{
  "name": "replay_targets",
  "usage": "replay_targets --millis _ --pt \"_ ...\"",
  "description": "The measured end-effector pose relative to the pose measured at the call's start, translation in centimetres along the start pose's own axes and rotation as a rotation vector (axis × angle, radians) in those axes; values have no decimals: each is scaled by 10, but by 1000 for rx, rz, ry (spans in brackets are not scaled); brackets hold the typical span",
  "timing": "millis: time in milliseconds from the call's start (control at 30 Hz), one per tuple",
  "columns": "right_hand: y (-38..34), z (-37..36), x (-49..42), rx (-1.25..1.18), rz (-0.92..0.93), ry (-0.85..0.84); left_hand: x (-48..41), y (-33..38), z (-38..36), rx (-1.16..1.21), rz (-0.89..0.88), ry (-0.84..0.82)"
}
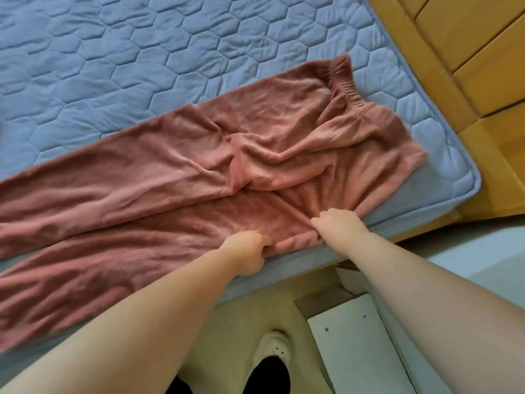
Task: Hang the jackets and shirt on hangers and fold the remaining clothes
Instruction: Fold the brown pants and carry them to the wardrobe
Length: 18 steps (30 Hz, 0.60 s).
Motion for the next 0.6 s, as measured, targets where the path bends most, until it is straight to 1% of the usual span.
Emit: replay_targets --millis 33,67,100,167,233,367,433,467,500,533,600 --pt "6 -14 10 -64 -69 -159 5 0 -6 37 -9 -88" --pt "12 -24 18 -117 -137 -300 9 1 -6 67 -14 -123" --pt "15 -27 23 -161 -175 -370 12 2 -1 99 -12 -117" --pt "16 -16 23 -210 -191 -373 14 0 18 166 17 -24" --pt "16 5 14 -246 -167 -228 16 -8 42 207 87 116" --pt "10 55 -15 -215 -84 161 20 -39 92 307 202 399" --pt "8 77 -32 -212 -57 290 20 -58 112 342 253 499" --pt "6 87 -41 -217 -47 338 17 -67 120 343 269 518" --pt "5 94 -50 -219 -44 354 15 -76 126 341 274 526" --pt "5 99 -60 -222 -61 332 11 -84 132 341 272 534" --pt "9 103 -79 -200 -136 221 0 -101 142 347 266 540"
Point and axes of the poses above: each hand's wrist, its own x-axis away from the middle knuckle, its own z-axis out of the back of the hand, y = z × x, the point moved 7 cm from there along -x, towards the middle knuckle, and after that the axes turned 14 degrees about -x, right-handed, at the moved point
